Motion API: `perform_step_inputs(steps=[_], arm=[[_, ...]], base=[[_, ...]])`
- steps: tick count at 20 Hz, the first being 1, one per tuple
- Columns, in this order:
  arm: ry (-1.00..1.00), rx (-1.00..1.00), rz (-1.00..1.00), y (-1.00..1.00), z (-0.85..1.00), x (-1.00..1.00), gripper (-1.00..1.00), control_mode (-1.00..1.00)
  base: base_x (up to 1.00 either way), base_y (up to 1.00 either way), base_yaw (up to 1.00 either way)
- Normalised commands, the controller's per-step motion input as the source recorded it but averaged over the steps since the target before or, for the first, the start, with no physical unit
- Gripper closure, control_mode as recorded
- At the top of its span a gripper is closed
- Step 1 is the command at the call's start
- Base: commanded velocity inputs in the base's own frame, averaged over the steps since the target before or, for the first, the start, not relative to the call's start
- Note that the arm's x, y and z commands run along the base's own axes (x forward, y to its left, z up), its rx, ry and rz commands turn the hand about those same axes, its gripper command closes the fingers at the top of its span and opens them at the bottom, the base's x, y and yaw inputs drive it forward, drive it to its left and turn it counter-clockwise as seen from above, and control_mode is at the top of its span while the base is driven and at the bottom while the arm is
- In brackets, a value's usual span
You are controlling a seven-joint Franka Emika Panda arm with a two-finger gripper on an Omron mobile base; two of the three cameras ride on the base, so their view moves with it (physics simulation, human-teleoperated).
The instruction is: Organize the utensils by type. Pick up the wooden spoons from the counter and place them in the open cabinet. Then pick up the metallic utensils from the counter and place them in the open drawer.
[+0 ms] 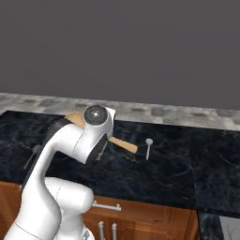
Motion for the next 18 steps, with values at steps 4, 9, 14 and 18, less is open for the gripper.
perform_step_inputs(steps=[4, 9, 14, 18], arm=[[0.0, -0.26, 0.01, 0.23, 0.44, -0.47, 1.0, -1.0], [0.03, -0.09, 0.0, 0.08, 0.23, -0.46, 1.0, -1.0], [0.05, 0.0, 0.02, 0.0, 0.0, -0.26, 1.0, -1.0], [0.0, 0.0, 0.0, 0.0, 0.0, 0.0, 1.0, -1.0]], base=[[0.0, 0.0, 0.0], [0.0, 0.0, 0.0], [0.0, 0.0, 0.0], [0.0, 0.0, 0.0]])
